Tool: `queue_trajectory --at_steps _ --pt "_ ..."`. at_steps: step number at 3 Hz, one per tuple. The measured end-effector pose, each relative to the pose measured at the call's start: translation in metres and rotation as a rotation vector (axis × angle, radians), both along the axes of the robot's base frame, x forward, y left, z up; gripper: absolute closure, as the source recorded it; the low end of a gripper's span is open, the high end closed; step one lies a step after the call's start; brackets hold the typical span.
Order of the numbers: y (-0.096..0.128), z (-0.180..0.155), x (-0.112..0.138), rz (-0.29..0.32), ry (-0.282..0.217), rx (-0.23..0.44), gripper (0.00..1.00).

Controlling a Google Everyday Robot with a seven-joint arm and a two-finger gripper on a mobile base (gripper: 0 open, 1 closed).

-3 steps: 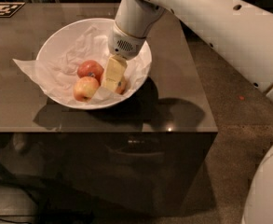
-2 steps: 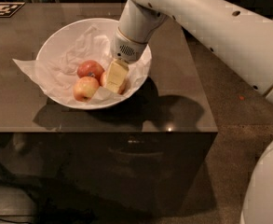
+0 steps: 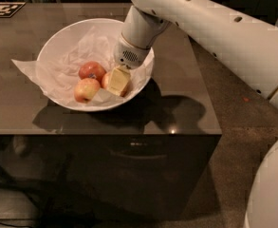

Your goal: Pick apple from white bowl

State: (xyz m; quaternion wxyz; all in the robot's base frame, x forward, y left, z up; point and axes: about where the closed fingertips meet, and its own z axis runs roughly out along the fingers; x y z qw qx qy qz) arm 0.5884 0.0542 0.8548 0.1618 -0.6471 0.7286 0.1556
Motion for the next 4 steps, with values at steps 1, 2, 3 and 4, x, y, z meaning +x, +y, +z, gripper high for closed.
queue_trajectory --at_steps 1,2,3,4 --pt "0.0 0.0 0.0 0.0 0.0 0.0 0.43" --pt "0.0 0.0 0.0 0.0 0.0 0.0 0.66" --pt "0.0 0.0 0.0 0.0 0.0 0.0 0.89" --pt "-0.003 0.013 -0.007 -0.02 0.007 0.019 1.0"
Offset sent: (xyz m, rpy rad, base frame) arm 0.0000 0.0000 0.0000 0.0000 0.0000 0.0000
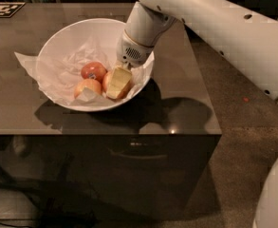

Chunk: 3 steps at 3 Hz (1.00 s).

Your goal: Pick apple from white bowl

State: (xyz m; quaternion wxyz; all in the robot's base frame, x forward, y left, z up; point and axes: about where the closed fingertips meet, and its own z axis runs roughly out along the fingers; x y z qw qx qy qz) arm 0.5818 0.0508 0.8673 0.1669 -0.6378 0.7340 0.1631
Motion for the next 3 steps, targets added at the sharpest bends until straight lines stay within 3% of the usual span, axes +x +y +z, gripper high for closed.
queue_trajectory --at_steps 2,3 --pt "0.0 0.059 -0.026 -0.032 -0.045 0.025 1.0" --pt "0.001 0.079 -0.031 -0.025 -0.041 0.039 1.0"
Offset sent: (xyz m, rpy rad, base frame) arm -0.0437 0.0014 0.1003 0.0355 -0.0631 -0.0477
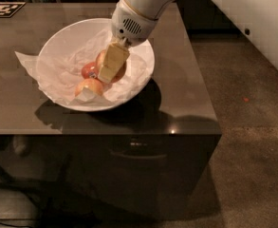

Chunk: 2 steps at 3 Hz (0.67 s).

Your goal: Pick apple from white bowl

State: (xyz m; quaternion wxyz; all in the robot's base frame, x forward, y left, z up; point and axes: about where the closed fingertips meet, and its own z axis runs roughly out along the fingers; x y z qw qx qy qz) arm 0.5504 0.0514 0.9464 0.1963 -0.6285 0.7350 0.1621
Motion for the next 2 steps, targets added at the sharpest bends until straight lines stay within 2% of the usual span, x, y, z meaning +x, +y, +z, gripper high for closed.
queue_trajectory --at_steps 1,2 --pt "-0.001 0.032 -0.005 0.018 -0.003 0.013 1.0" --pt "0.01 0.089 -0.002 0.057 -0.049 0.043 1.0"
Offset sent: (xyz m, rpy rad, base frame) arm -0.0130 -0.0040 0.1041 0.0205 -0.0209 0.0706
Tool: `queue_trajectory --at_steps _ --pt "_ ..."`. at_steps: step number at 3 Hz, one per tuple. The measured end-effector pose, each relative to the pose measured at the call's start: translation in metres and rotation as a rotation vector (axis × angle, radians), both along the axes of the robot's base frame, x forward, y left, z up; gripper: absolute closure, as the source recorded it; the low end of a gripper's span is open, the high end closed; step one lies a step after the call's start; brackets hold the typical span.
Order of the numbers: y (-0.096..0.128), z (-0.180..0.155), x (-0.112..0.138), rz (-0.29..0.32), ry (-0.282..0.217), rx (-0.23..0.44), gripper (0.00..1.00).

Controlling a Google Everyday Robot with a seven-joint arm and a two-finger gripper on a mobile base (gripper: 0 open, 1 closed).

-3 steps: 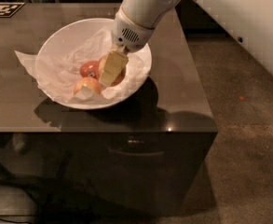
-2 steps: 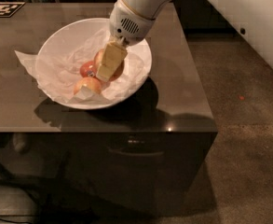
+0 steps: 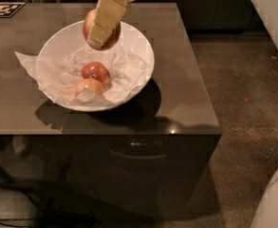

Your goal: Pick apple from white bowl

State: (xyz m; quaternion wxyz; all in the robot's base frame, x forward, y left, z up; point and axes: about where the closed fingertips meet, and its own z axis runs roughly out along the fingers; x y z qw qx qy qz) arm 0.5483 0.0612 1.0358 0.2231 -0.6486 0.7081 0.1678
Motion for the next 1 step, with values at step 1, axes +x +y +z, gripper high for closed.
queue_trajectory --at_steps 1 --pt "0.0 0.0 0.0 0.0 0.0 0.0 1.0"
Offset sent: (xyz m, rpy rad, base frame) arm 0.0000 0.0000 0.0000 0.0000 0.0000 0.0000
